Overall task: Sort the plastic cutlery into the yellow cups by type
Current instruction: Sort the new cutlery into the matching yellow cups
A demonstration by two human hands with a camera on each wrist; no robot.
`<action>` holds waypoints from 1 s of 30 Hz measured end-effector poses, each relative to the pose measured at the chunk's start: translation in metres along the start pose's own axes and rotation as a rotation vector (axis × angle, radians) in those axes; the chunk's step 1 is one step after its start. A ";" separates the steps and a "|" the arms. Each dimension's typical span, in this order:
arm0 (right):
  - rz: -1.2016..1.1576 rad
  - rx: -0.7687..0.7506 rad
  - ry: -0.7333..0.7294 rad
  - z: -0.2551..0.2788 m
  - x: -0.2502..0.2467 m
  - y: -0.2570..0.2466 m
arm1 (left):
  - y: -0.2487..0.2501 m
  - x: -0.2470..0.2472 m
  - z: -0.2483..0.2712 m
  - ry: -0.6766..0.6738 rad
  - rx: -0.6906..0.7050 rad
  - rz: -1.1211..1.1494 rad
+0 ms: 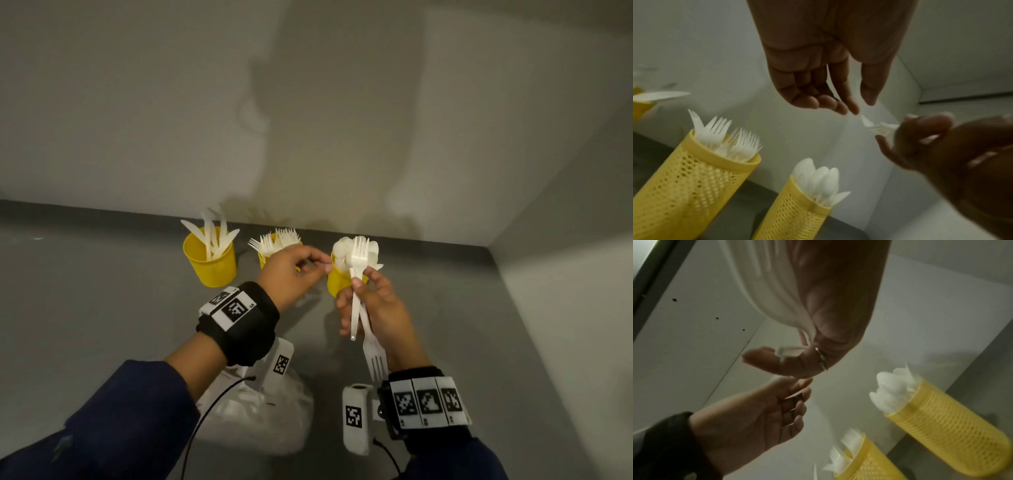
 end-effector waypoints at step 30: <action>-0.125 0.044 0.118 -0.028 0.032 0.022 | -0.064 -0.089 -0.058 0.261 -0.237 0.282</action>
Point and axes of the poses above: each hand's wrist, its own z-axis away from the middle knuckle, its own x-axis out of the palm, y = z × x, the point moved 7 cm from there along -z, towards the middle knuckle, and after that the axes turned 15 degrees about z, right-handed, at the moved point
